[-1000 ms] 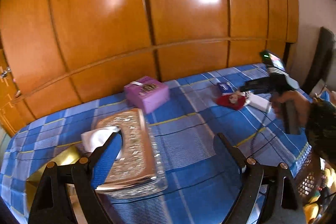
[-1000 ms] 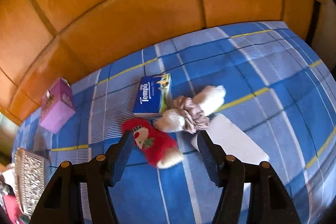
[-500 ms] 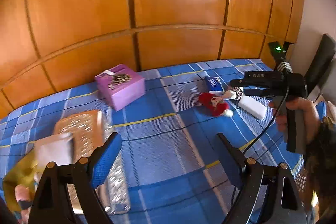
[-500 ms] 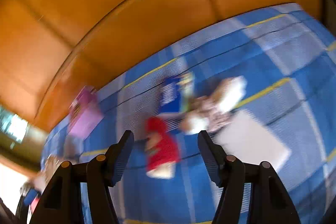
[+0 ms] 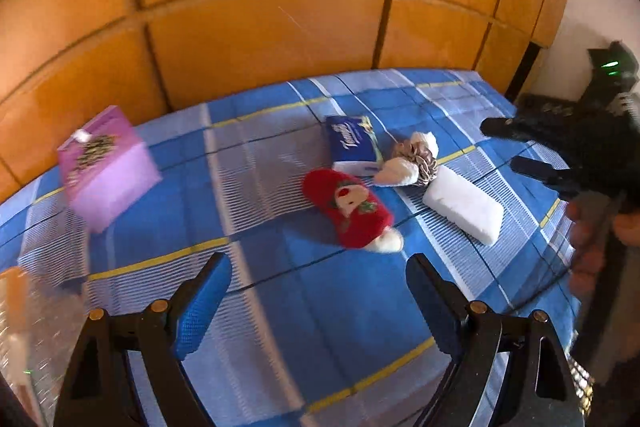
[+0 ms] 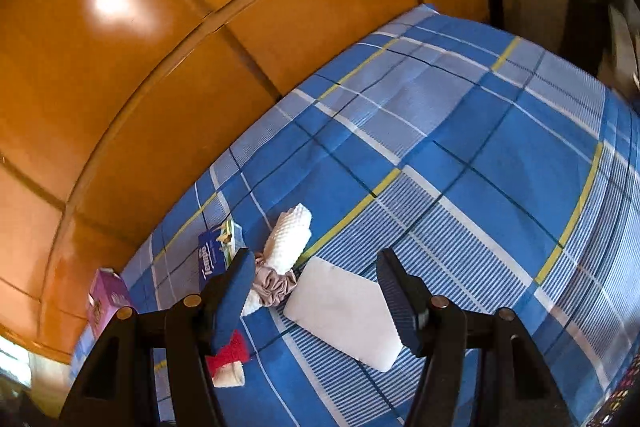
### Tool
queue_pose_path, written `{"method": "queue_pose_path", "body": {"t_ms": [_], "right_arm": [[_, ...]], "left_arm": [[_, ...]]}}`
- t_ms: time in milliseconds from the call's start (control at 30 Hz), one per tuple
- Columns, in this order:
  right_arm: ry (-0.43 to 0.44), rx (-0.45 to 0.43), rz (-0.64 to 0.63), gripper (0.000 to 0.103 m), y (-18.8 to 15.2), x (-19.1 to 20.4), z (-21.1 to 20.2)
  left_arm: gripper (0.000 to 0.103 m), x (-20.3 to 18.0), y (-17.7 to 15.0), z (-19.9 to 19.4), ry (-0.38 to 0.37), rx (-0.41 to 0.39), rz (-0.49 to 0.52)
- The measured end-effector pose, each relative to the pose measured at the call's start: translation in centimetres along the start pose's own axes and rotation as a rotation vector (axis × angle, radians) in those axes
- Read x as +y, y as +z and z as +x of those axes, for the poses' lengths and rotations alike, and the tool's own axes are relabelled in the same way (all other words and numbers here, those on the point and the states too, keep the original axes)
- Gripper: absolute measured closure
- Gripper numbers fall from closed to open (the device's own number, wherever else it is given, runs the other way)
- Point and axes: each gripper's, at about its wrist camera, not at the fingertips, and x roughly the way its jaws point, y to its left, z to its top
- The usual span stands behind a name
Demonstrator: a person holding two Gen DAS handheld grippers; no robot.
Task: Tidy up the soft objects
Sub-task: 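Grasp the red Christmas stocking with the left gripper, then lift the red stocking with the left gripper while the right gripper reaches the white pad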
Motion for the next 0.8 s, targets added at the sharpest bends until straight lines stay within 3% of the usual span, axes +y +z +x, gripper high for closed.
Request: {"method": "queue_pose_path", "body": {"t_ms": [300, 333, 400, 433, 500, 633, 800], "right_arm": [[0.016, -0.006, 0.024, 0.039, 0.2, -0.2, 0.1], [0.018, -0.009, 0.026, 0.039, 0.2, -0.2, 0.1], [0.008, -0.008, 0.025, 0.039, 0.2, -0.2, 0.2], [0.003, -0.004, 0.025, 0.039, 0.2, -0.3, 0.4], [0.001, 0.005, 0.021, 0.039, 0.1, -0.3, 0.7], [-0.033, 0.003, -0.002, 0.039, 0.2, -0.1, 1.2], [-0.158, 0.121, -0.132, 0.039, -0.5, 1.1, 4.2]], "left_arm": [[0.014, -2.4, 2.7, 6.7, -0.017, 0.071, 0.001], [0.017, -2.5, 3.0, 7.7, -0.015, 0.089, -0.001], [0.033, -2.6, 3.0, 9.2, -0.012, 0.123, 0.001], [0.054, -2.5, 2.9, 9.8, -0.009, 0.145, 0.001], [0.066, -2.3, 2.5, 9.6, -0.028, 0.126, -0.004], [0.073, -1.1, 0.7, 7.7, -0.060, 0.112, -0.019], [0.073, 0.9, -2.9, 5.1, -0.084, 0.129, -0.047]]}}
